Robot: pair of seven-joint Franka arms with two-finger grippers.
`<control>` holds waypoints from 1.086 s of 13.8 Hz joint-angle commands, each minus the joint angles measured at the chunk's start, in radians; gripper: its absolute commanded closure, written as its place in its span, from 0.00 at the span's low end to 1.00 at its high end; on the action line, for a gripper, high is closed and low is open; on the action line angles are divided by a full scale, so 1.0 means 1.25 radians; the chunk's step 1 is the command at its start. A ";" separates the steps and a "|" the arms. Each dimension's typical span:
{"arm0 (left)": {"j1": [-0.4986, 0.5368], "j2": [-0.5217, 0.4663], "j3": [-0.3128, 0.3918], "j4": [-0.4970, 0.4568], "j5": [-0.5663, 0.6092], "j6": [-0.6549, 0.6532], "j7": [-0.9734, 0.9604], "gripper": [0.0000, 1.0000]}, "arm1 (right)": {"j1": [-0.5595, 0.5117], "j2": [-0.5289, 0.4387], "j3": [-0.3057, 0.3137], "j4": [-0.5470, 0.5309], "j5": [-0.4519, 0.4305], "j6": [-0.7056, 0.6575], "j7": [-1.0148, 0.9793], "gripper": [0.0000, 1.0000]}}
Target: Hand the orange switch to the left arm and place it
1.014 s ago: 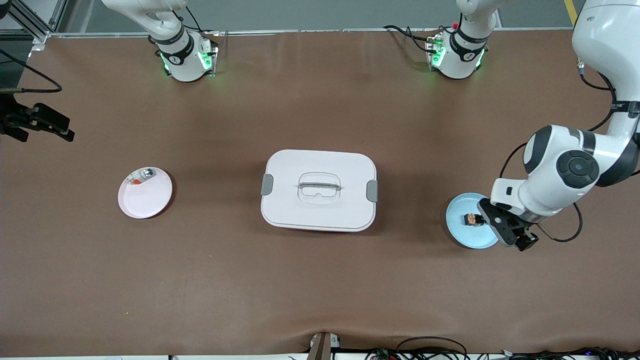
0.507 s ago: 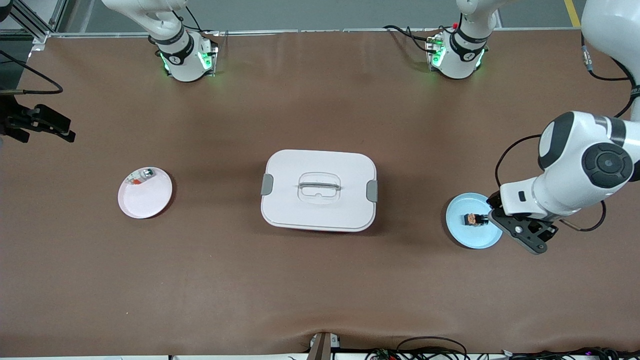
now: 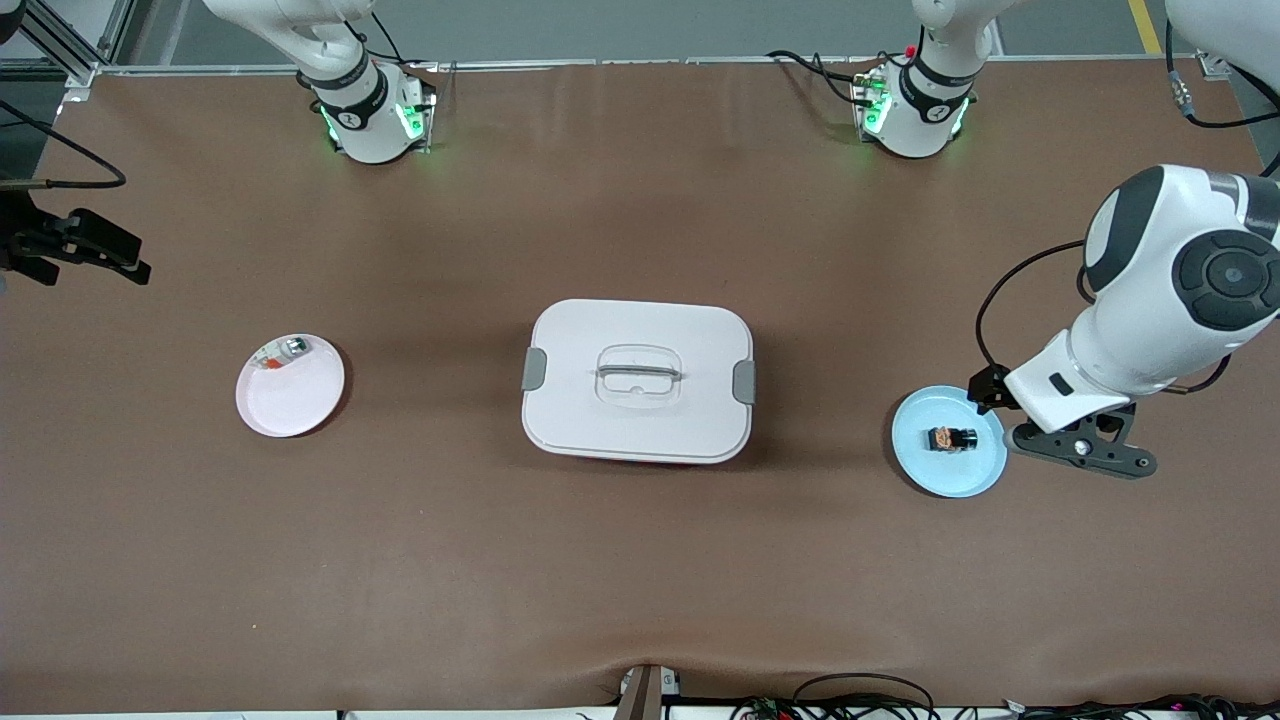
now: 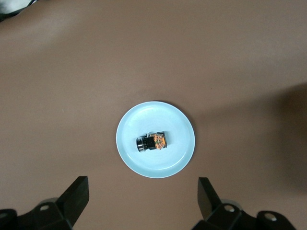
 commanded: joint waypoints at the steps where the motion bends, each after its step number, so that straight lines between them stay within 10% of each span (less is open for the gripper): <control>1: 0.005 -0.031 -0.003 -0.003 -0.027 -0.030 -0.103 0.00 | -0.012 0.009 0.006 0.019 0.011 -0.013 0.000 0.00; 15: 0.070 -0.112 -0.006 0.050 -0.036 -0.123 -0.151 0.00 | -0.012 0.012 0.008 0.021 0.011 -0.012 0.001 0.00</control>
